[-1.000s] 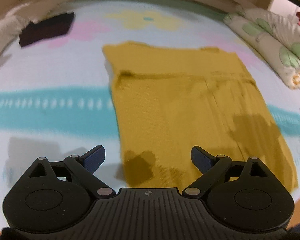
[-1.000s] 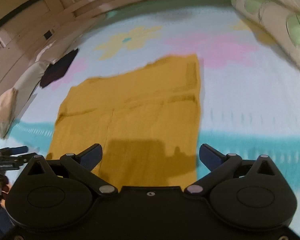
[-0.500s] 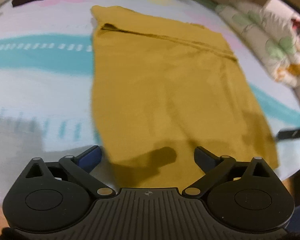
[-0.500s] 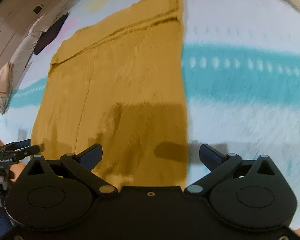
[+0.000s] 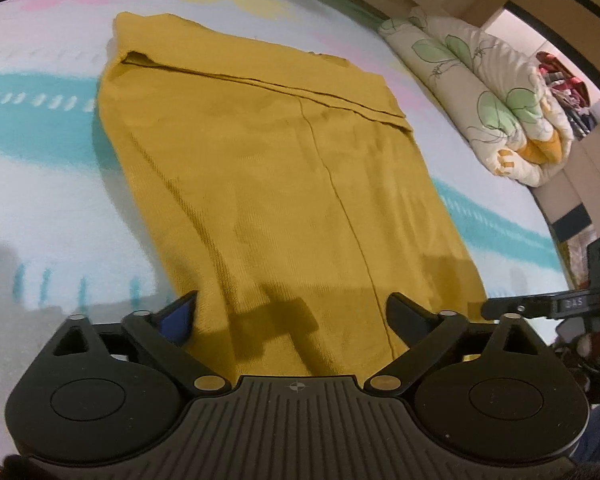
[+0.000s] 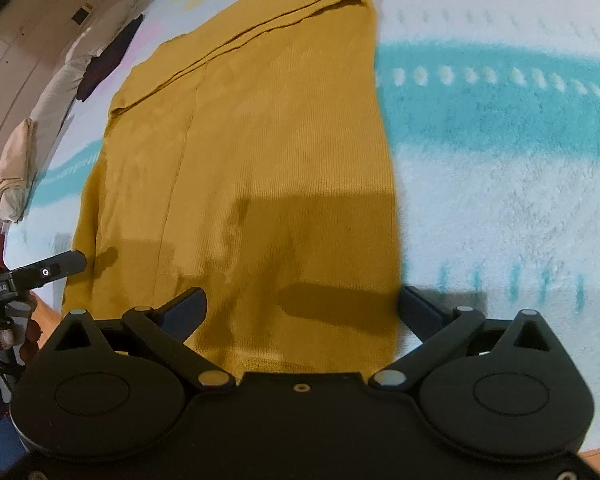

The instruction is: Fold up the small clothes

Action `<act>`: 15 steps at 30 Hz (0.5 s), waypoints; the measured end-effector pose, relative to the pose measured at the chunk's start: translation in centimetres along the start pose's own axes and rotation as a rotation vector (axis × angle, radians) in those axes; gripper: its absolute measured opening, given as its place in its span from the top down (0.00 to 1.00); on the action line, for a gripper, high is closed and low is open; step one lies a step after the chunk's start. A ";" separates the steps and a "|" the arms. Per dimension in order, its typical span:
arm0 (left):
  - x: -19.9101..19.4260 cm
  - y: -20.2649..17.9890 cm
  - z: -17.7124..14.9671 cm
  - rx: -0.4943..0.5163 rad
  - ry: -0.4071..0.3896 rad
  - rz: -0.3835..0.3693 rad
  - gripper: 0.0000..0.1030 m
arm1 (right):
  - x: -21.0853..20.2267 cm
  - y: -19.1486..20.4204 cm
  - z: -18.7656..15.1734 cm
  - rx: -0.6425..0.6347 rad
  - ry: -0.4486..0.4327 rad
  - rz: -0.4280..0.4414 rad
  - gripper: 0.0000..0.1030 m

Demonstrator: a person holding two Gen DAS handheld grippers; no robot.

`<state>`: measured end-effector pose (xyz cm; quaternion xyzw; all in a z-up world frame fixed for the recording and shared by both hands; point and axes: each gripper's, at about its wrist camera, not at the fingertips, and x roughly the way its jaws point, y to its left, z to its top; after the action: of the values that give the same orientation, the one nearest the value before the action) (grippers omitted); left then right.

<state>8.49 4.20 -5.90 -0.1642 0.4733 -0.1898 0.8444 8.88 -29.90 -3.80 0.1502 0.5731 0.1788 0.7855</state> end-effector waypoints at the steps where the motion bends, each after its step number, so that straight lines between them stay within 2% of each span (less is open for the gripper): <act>1: 0.0 -0.1 0.0 -0.004 0.002 0.014 0.19 | 0.0 0.1 0.0 -0.004 -0.002 -0.008 0.16; 2: -0.1 -0.1 0.1 -0.008 0.003 0.027 0.26 | -0.2 0.3 0.1 -0.010 -0.007 -0.021 0.23; 3: -0.4 -0.1 0.1 -0.014 0.004 0.040 0.31 | -0.3 0.3 0.1 -0.015 -0.011 -0.036 0.37; 4: -0.5 -0.1 0.1 -0.022 0.006 0.060 0.41 | -0.5 0.3 0.2 -0.016 -0.015 -0.051 0.46; 5: -0.6 -0.1 0.0 -0.032 0.010 0.087 0.51 | -0.5 0.0 0.1 -0.007 -0.014 -0.055 0.50; 6: -0.8 0.1 -0.1 -0.035 0.013 0.101 0.56 | -0.5 0.0 0.1 -0.007 -0.014 -0.055 0.54; 7: -0.8 0.2 -0.2 -0.038 0.017 0.117 0.66 | -0.5 0.0 0.1 -0.009 -0.012 -0.055 0.58; 8: -0.9 0.4 -0.3 -0.038 0.017 0.130 0.82 | -0.5 0.1 0.1 -0.018 -0.013 -0.063 0.60; 9: -1.1 0.6 -0.3 -0.040 0.018 0.144 0.88 | -0.6 0.2 0.1 -0.032 -0.014 -0.074 0.66; 10: -1.3 0.8 -0.4 -0.047 0.014 0.154 0.93 | -0.7 0.4 0.0 -0.043 -0.016 -0.084 0.70; 15: -3.1 1.1 -0.4 -0.074 -0.039 0.111 0.93 | -1.8 0.5 0.2 -0.051 -0.067 -0.084 0.77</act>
<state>6.86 6.65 -4.30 -0.1726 0.4720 -0.1219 0.8559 8.54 -30.31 -1.95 0.1118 0.5475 0.1551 0.8147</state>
